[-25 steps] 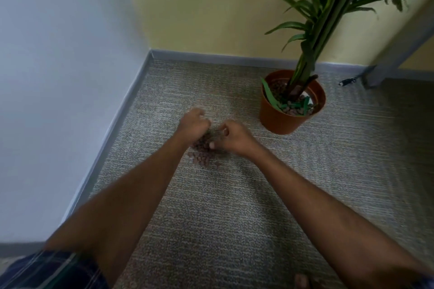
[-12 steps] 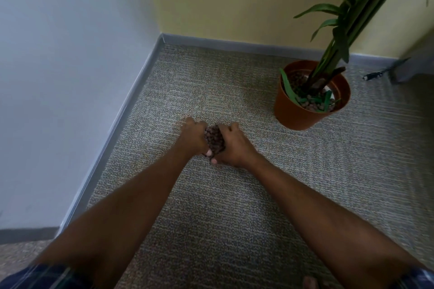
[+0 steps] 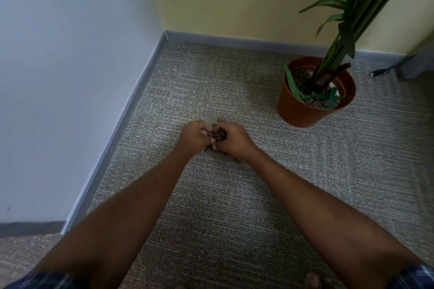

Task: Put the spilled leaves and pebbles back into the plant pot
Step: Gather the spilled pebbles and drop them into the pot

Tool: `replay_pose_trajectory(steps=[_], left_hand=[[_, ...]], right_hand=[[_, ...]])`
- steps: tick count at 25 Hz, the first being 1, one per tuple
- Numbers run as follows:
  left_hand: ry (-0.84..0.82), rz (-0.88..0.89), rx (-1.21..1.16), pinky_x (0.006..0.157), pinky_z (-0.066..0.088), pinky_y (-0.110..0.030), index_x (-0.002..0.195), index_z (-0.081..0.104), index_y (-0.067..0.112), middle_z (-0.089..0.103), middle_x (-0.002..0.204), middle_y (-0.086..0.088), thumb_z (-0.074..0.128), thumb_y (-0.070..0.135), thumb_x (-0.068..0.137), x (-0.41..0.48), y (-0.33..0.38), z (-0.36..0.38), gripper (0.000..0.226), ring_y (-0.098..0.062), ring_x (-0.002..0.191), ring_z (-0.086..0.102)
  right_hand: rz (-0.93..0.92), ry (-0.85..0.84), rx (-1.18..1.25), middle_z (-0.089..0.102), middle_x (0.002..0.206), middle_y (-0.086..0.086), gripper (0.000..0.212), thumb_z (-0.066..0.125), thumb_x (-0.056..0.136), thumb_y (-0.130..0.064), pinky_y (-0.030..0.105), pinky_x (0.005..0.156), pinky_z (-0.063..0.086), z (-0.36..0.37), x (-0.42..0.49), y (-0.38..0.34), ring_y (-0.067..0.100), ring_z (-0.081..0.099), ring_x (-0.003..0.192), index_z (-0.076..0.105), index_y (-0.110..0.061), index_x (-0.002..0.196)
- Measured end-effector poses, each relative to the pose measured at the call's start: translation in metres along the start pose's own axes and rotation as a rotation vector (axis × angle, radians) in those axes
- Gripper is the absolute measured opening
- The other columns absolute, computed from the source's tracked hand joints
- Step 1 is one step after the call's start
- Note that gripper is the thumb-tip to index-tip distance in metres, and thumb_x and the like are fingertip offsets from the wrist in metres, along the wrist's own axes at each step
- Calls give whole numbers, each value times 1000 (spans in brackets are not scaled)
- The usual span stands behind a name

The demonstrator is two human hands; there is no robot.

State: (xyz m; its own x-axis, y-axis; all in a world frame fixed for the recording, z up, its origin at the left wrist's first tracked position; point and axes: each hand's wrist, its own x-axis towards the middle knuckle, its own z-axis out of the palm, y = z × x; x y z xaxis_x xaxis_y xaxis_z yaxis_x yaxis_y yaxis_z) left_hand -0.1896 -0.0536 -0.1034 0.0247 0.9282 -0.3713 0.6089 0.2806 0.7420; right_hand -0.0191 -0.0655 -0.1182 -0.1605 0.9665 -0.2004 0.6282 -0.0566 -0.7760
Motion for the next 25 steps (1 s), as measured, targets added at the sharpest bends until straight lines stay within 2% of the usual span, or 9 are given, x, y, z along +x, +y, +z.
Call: replay_pose_trajectory(steps=[2, 3, 4, 6, 9, 13, 18, 25], left_hand=[[26, -51, -128, 84, 68, -39, 115, 77, -1, 79, 99, -19, 80, -7, 88, -2, 0, 3, 28, -25, 82, 74], [27, -79, -200, 88, 66, -49, 119, 74, -5, 78, 105, -26, 76, -10, 90, -3, -1, 5, 30, -30, 86, 73], [19, -109, -267, 90, 64, -54, 121, 73, -8, 76, 107, -31, 73, -12, 92, -5, -1, 7, 29, -33, 87, 72], [-10, -174, -362, 94, 63, -52, 122, 72, -8, 73, 106, -29, 72, -11, 94, -6, -3, 11, 28, -33, 92, 71], [-48, -225, -444, 98, 64, -46, 122, 73, -7, 74, 106, -20, 72, -8, 96, -7, -4, 11, 26, -30, 103, 73], [-83, -239, -510, 85, 66, -34, 126, 71, -7, 77, 113, -21, 71, -8, 97, -9, 1, 9, 28, -31, 108, 76], [-127, -202, -573, 81, 69, -29, 127, 70, -8, 77, 122, -24, 74, -8, 96, -13, 18, 4, 31, -33, 114, 78], [-184, -83, -599, 77, 69, -27, 126, 71, -4, 80, 120, -19, 77, -6, 94, -15, 71, -2, 33, -26, 105, 82]], right_hand=[[72, 12, 120, 76, 103, -1, 31, 92, 77, -2, 18, 78, 60, 0, -1, 0, 11, 70, 95, 79, -13, 103], [112, 21, 187, 76, 100, -2, 28, 90, 79, -1, 23, 77, 64, 0, -2, 0, 11, 72, 88, 80, -12, 103], [159, 26, 262, 76, 101, -1, 26, 88, 82, 1, 32, 78, 68, -1, -2, 1, 15, 74, 83, 81, -11, 104], [256, 16, 408, 78, 105, 7, 24, 80, 88, 8, 39, 79, 70, -3, -2, 1, 20, 77, 82, 80, -9, 105], [333, 0, 550, 80, 108, 23, 24, 69, 93, 16, 32, 74, 70, -5, -3, 1, 26, 79, 87, 78, 1, 110], [347, 2, 637, 81, 97, 16, 18, 70, 95, 14, 25, 66, 68, -10, -8, -7, 15, 80, 72, 76, 2, 106], [378, 17, 736, 80, 114, 26, 24, 70, 96, 14, 27, 72, 69, -32, -15, -13, 23, 80, 86, 74, 10, 120], [316, 120, 831, 78, 121, 30, 28, 70, 96, 15, 34, 82, 67, -80, -31, -24, 26, 79, 85, 71, 12, 124]])
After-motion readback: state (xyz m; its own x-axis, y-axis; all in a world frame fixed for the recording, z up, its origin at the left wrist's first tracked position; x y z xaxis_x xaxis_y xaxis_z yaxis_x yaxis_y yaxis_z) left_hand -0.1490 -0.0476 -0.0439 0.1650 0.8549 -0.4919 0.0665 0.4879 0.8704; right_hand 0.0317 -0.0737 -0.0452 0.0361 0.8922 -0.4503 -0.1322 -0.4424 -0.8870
